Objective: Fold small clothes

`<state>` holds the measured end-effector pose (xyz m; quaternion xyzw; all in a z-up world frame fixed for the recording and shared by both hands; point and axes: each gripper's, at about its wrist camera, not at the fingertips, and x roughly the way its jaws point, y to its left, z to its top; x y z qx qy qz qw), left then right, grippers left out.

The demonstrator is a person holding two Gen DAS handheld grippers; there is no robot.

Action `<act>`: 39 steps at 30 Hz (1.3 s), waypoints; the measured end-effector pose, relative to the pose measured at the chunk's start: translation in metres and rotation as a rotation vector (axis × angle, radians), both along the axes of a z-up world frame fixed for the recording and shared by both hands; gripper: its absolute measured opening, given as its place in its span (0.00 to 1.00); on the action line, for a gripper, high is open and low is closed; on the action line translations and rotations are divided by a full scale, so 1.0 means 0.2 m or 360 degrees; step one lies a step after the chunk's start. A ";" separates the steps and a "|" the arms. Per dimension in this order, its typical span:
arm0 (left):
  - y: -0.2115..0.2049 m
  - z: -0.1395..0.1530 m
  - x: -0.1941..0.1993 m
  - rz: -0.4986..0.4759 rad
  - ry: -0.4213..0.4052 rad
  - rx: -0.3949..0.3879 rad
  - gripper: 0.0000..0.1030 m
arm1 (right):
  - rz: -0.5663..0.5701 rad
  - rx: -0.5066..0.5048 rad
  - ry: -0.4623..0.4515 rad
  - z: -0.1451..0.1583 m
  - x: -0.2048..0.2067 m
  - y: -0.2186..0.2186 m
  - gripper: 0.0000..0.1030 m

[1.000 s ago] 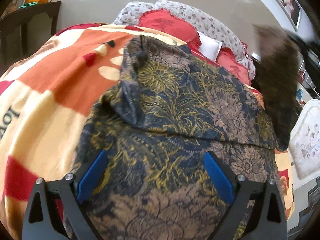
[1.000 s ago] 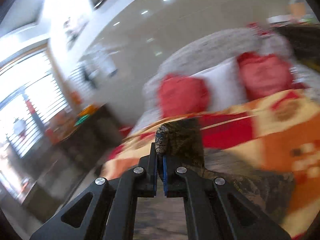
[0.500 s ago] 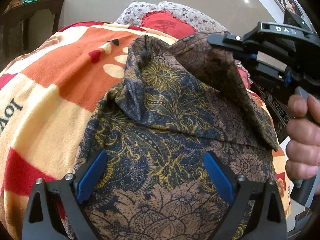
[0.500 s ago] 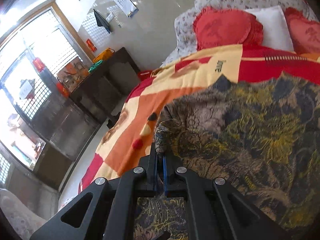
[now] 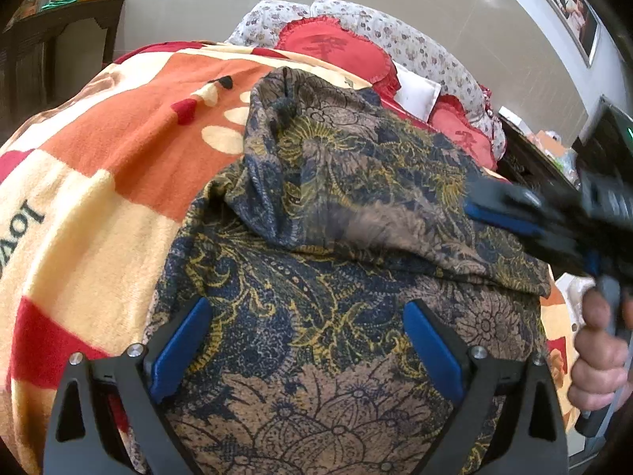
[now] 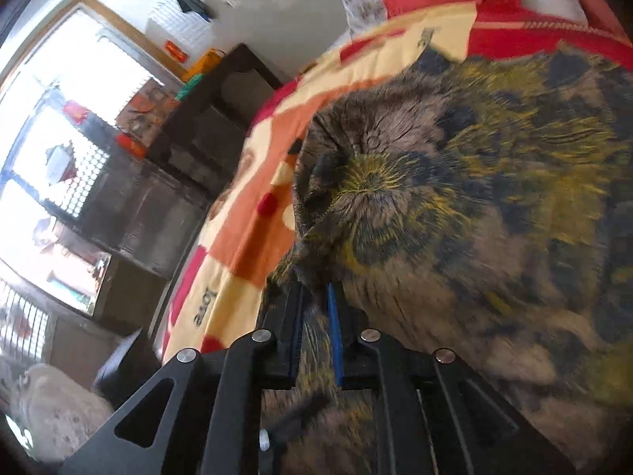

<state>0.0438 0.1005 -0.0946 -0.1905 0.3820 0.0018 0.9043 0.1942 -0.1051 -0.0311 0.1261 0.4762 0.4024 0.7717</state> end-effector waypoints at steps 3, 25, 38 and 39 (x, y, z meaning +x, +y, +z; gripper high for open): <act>0.01 0.03 -0.01 0.0025 -0.0019 -0.0005 0.97 | -0.0106 -0.0058 -0.0105 0.01 -0.07 -0.27 0.33; 0.13 0.02 0.61 -0.0337 0.0084 -0.0305 0.41 | -0.0365 -0.0354 -0.0325 -0.28 -0.30 -0.51 0.35; 0.29 0.13 0.51 -0.0093 0.0087 -0.0064 0.09 | -0.0368 -0.0346 -0.0317 -0.29 -0.31 -0.50 0.35; 0.29 0.11 0.51 -0.0099 0.0122 -0.0056 0.13 | -0.0368 -0.0342 -0.0312 -0.29 -0.31 -0.50 0.35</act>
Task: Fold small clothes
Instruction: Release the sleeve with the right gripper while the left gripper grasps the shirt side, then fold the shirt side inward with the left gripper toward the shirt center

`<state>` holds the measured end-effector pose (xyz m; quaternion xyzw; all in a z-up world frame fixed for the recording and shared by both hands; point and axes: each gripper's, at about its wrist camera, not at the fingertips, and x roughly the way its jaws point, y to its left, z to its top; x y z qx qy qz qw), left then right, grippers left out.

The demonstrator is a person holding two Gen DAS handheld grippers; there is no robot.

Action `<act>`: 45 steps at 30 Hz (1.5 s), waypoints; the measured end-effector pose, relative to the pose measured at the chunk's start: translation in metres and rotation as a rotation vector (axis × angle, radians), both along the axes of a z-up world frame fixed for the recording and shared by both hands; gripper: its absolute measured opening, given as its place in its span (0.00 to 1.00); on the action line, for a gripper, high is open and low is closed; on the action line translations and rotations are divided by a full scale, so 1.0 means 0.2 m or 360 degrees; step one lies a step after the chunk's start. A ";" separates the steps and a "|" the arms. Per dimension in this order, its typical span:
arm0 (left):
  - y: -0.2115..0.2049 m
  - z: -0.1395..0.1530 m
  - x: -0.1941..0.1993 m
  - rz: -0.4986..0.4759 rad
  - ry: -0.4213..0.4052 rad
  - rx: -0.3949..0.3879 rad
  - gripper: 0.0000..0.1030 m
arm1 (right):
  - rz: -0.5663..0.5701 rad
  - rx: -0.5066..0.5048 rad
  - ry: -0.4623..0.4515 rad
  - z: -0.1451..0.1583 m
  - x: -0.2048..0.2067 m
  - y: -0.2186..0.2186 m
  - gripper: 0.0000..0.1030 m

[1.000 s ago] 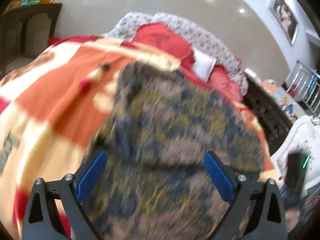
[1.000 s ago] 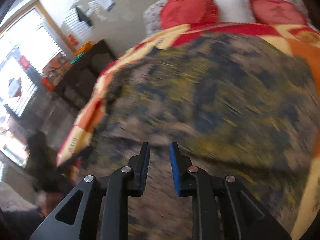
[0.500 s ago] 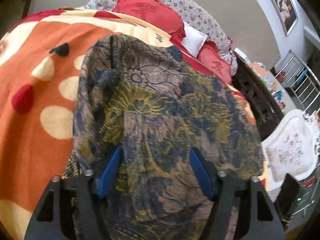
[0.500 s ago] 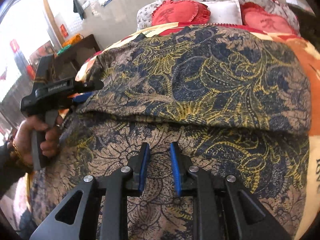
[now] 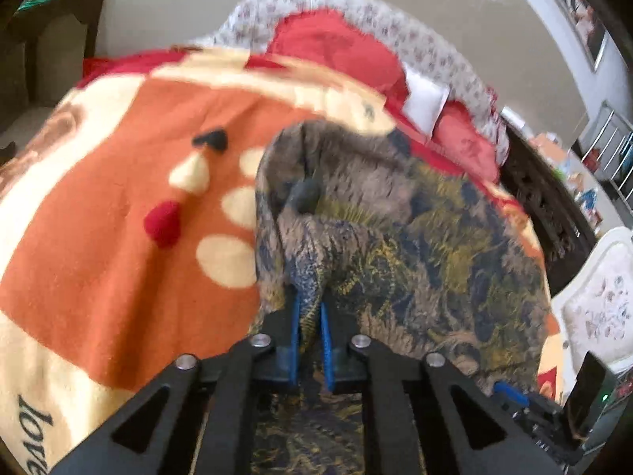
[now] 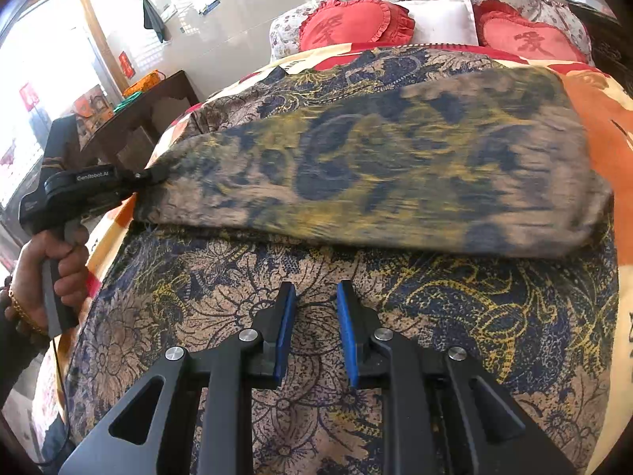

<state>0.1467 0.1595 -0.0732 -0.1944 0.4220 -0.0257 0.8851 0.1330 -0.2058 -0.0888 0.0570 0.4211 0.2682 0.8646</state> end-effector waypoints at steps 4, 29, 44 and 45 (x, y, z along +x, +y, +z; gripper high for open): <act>0.02 0.05 -0.03 0.0115 0.0008 0.0079 0.42 | -0.0002 0.0010 0.0014 0.00 0.01 0.00 0.35; -0.31 -0.12 0.15 0.0019 -0.0082 0.0500 0.34 | -0.0536 -0.0184 -0.0108 0.34 0.54 -0.41 0.16; -0.30 -0.11 0.14 0.0025 -0.0083 0.0447 0.34 | -0.0402 -0.0331 -0.0143 0.37 0.51 -0.09 0.17; -0.30 -0.11 0.14 0.0025 -0.0082 0.0449 0.34 | -0.0334 -0.0349 -0.0128 0.32 0.45 -0.02 0.18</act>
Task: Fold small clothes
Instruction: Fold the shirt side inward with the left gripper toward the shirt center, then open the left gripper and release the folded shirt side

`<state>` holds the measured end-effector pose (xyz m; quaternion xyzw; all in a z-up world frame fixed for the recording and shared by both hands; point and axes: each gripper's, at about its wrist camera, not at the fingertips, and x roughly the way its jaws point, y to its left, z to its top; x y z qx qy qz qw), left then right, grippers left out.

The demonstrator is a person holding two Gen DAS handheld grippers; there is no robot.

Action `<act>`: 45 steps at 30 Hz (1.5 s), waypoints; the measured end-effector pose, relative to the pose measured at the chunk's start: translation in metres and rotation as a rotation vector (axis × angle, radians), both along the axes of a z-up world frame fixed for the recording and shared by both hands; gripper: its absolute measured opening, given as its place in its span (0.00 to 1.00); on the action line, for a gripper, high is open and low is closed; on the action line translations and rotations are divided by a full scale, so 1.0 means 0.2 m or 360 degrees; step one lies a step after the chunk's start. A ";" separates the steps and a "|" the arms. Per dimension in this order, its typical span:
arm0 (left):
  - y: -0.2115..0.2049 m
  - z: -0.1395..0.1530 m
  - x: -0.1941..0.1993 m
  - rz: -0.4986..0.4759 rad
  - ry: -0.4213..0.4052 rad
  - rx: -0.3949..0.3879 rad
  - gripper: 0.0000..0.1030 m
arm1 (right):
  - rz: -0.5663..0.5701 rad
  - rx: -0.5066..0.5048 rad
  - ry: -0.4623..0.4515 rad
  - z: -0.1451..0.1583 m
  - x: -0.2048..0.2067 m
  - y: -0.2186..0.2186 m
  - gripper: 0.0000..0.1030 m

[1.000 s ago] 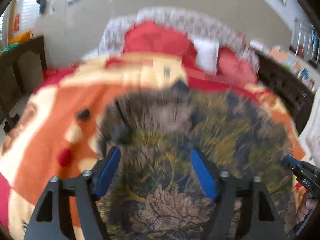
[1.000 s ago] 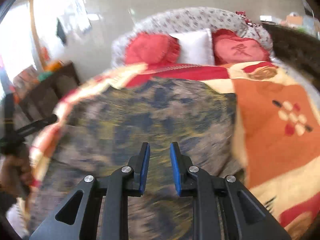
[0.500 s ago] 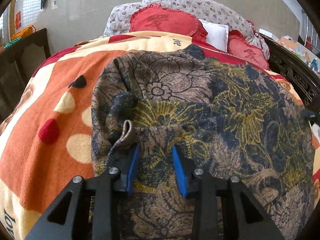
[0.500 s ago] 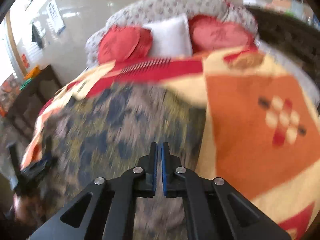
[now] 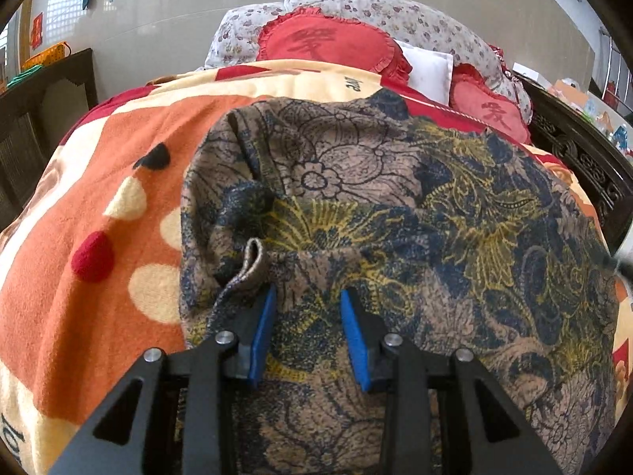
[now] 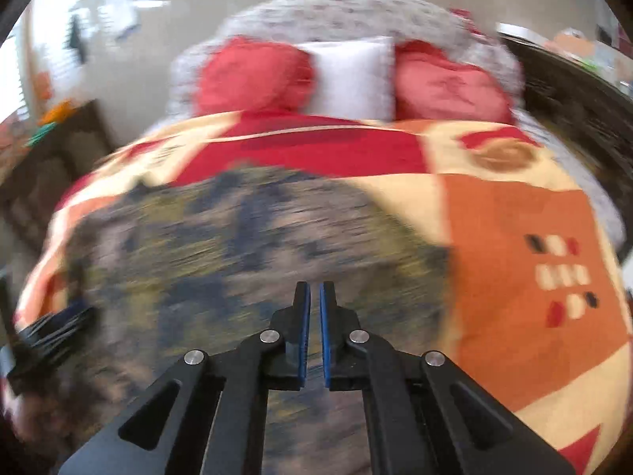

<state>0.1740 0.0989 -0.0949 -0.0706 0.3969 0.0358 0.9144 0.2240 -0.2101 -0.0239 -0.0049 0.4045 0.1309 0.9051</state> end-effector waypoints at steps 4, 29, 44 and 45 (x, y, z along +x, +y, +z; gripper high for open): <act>-0.01 0.00 0.00 0.0001 0.0003 0.0017 0.34 | -0.0021 -0.0108 0.0091 -0.25 -0.06 0.05 0.18; 0.18 0.33 -0.51 -0.0253 0.0099 -0.0113 0.57 | 0.0161 0.0005 0.0173 0.00 -0.68 -0.13 0.34; 0.10 0.25 -1.30 -0.0499 0.0198 -0.0333 0.66 | 0.0315 0.0070 0.0222 -0.32 -1.13 -0.13 0.46; 0.13 0.26 -1.34 -0.0496 0.0188 -0.0333 0.71 | 0.0320 0.0078 0.0179 -0.33 -1.14 -0.13 0.46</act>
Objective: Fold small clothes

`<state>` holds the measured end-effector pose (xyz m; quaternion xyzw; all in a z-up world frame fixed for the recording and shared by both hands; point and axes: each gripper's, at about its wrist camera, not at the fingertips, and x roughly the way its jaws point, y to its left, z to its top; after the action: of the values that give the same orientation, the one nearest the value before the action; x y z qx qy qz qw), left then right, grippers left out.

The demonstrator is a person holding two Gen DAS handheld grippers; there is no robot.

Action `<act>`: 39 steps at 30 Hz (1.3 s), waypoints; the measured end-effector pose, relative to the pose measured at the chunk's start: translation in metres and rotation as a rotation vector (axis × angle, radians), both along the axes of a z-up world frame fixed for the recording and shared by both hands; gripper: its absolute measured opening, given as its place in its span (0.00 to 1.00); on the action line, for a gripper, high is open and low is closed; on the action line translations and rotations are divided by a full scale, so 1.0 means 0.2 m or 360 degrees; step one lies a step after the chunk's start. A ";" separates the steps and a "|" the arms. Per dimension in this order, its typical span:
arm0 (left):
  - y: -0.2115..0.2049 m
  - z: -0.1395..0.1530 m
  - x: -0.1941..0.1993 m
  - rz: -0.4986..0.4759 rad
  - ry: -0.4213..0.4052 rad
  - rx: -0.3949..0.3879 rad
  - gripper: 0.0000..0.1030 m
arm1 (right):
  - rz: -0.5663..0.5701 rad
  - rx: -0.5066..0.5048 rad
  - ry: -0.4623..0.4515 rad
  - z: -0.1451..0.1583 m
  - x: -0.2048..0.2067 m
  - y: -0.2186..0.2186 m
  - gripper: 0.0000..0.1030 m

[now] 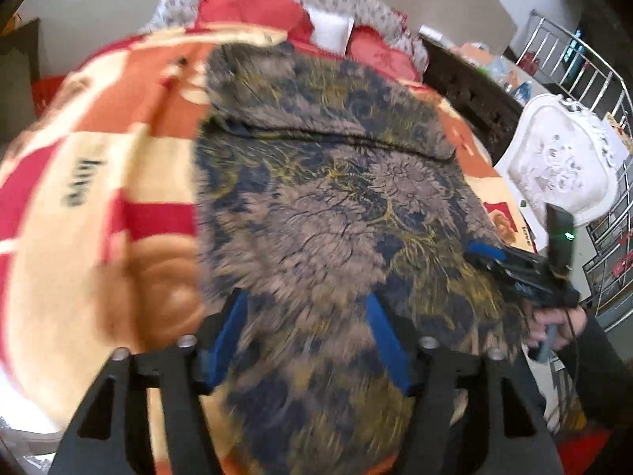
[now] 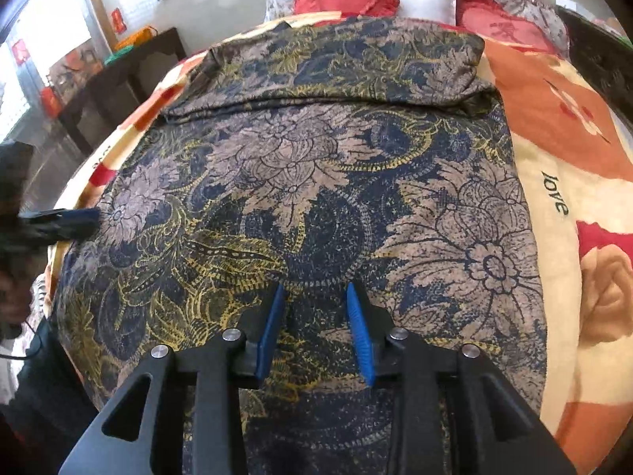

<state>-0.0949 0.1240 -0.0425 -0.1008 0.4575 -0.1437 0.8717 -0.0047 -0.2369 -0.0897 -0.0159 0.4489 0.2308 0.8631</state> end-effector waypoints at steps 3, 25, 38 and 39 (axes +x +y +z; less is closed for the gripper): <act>0.08 -0.06 -0.14 -0.0026 0.0111 -0.0121 0.72 | -0.0021 0.0042 -0.0053 -0.01 -0.05 -0.03 0.46; 0.24 -0.33 -0.30 0.0087 0.0523 -0.0763 0.67 | -0.0035 0.0007 -0.0064 0.01 -0.05 -0.01 0.46; 0.17 -0.24 -0.32 -0.0040 0.0479 -0.0642 0.34 | -0.0037 0.0008 -0.0065 0.01 -0.05 -0.01 0.46; 0.17 -0.25 -0.31 -0.0033 0.0471 -0.0638 0.34 | -0.0036 0.0006 -0.0065 0.01 -0.05 -0.01 0.46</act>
<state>-0.1560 0.1585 -0.0915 -0.2869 0.5435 -0.2243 0.7563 -0.0155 -0.2391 -0.0882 -0.0139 0.4309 0.2214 0.8747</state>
